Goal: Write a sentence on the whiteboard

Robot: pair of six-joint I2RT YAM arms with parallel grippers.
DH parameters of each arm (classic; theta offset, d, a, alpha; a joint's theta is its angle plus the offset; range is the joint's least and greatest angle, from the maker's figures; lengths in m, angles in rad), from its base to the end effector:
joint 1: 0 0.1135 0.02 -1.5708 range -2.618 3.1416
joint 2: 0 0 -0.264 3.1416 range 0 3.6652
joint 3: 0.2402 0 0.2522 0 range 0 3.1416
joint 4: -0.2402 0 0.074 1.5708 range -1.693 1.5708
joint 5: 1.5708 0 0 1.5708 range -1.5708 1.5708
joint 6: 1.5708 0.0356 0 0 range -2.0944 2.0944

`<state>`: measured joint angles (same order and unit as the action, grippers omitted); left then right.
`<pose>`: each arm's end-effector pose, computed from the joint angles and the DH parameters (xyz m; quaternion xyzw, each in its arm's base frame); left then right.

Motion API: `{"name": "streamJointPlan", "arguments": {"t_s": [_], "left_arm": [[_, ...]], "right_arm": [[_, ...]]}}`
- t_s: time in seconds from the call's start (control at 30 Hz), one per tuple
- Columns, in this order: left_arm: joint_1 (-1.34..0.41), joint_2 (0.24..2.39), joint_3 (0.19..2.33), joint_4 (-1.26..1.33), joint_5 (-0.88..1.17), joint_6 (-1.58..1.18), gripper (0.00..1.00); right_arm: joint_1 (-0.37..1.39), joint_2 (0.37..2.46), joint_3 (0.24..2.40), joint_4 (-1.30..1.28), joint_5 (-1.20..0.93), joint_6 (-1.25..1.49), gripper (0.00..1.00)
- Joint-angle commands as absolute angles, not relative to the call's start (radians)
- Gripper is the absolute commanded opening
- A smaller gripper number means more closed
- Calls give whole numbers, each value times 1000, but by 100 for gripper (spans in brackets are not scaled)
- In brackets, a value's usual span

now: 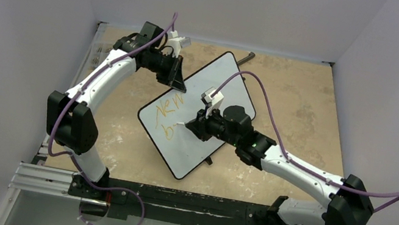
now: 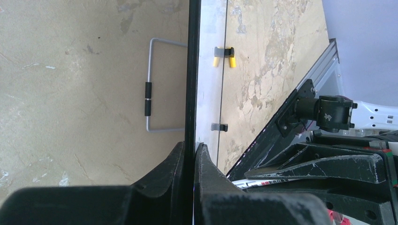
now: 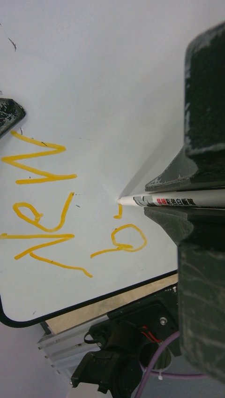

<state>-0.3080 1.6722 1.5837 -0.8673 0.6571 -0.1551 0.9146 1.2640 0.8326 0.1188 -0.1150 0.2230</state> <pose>0.3317 -0.1283 0.3308 0.1663 0.8920 -0.3651 0.2083 0.1749 0.2338 0.2836 -0.3054 0.7480 0.3556 0.4699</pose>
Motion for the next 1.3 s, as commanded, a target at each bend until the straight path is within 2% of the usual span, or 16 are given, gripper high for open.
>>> {"name": "streamJointPlan", "arguments": {"t_s": [0.0, 0.6, 1.27], "left_arm": [[-304, 1637, 1574, -890, 492, -134, 0], [-304, 1639, 1574, -890, 492, -133, 0], [-304, 1638, 1576, -888, 494, -135, 0]], "right_arm": [[900, 1297, 886, 113, -84, 183, 0], [902, 1299, 831, 124, -195, 184, 0], [903, 1315, 821, 133, -224, 199, 0]]}}
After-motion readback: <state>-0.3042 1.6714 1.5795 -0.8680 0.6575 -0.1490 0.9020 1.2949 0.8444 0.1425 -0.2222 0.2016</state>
